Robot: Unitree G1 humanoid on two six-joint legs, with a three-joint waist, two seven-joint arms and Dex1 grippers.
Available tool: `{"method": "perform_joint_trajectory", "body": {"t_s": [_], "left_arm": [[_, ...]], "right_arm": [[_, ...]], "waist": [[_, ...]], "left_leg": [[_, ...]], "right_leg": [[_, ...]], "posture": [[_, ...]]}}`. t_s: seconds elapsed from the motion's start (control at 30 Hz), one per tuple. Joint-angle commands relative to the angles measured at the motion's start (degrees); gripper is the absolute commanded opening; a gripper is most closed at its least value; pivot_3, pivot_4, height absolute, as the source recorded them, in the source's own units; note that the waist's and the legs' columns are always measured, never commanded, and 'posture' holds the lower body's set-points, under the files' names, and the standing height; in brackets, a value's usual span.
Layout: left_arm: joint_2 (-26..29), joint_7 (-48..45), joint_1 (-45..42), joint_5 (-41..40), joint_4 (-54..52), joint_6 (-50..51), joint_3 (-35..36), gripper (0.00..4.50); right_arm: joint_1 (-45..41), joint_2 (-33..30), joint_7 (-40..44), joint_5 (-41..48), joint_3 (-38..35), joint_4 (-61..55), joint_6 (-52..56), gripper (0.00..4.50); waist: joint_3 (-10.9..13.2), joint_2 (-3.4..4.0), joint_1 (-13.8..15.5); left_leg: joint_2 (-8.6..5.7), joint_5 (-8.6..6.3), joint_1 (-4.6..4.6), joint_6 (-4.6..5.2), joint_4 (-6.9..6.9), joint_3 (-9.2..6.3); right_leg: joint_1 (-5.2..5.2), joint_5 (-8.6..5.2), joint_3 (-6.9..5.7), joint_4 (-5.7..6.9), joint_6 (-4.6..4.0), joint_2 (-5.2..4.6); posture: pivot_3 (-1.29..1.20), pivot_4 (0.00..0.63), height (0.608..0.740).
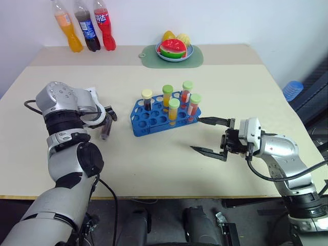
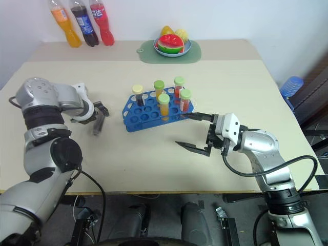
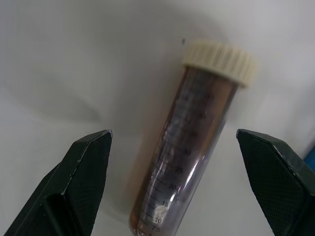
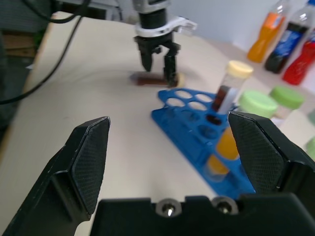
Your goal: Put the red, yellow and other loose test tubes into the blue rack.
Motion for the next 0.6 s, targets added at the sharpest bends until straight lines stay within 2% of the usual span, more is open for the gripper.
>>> {"method": "perform_joint_trajectory", "body": {"t_s": [0.03,0.1,0.17,0.2,0.33,0.4,0.6], "left_arm": [[0.44,-1.55,-2.15,1.69,0.52,0.49,-1.17,4.22],[0.08,-2.53,-2.35,2.85,0.72,0.49,-1.34,4.22],[-0.17,-3.6,-2.49,4.11,0.84,0.49,-1.86,3.68],[-0.14,-4.51,-2.5,4.62,0.91,0.49,-2.41,3.55],[-0.48,-6.81,-2.42,6.93,0.94,0.26,-2.53,1.55],[-0.52,-8.21,-1.89,7.69,0.2,0.13,-2.82,0.83],[-0.36,-11.86,-0.57,7.43,-3.59,0.49,-3.33,0.81]], "right_arm": [[-0.29,-0.78,0.65,1.52,-1.61,-2.55,0.55,4.22],[-0.35,-0.88,0.8,1.48,-1.57,-2.59,0.72,4.22],[-0.49,-0.77,0.82,1.25,-1.53,-2.5,0.6,4.29],[-0.63,-0.62,0.75,1.03,-1.39,-2.42,0.51,4.29],[-1.07,-0.08,0.44,0.22,-0.94,-1.94,-0.07,4.29],[-1.3,0.11,0.45,-0.05,-0.82,-1.44,-0.42,4.29],[-1.91,0.78,0.15,-1.3,-0.51,0.27,-1.42,4.29]], "waist": [[0.0,0.0,-0.06],[0.0,0.0,-0.07],[0.0,0.0,-0.02],[0.0,0.0,0.01],[0.0,0.0,0.04],[0.0,0.0,0.05],[0.0,-0.01,0.03]], "left_leg": [[0.0,0.0,0.0,0.0,-0.01,0.0],[0.01,0.0,0.0,0.0,-0.01,0.0],[0.01,0.0,0.0,-0.01,0.0,0.01],[0.0,0.0,0.0,-0.01,0.0,0.02],[0.0,0.01,0.0,-0.01,0.0,0.02],[0.0,0.01,-0.01,-0.01,0.01,0.02],[0.0,0.01,-0.01,-0.01,0.01,0.01]], "right_leg": [[0.0,0.0,0.0,0.0,0.0,0.0],[-0.02,0.0,0.0,0.01,0.0,0.01],[-0.01,0.0,0.0,0.01,0.0,0.0],[-0.01,0.0,0.0,0.01,0.0,0.0],[-0.01,0.0,0.0,0.01,0.0,0.0],[-0.01,0.0,0.0,0.01,0.0,0.0],[-0.01,0.0,0.0,0.02,0.0,-0.01]], "posture": [[0.0,0.15,0.74],[0.0,0.15,0.74],[0.0,0.15,0.74],[0.0,0.15,0.74],[0.0,0.15,0.74],[0.0,0.15,0.74],[0.0,0.15,0.74]]}}
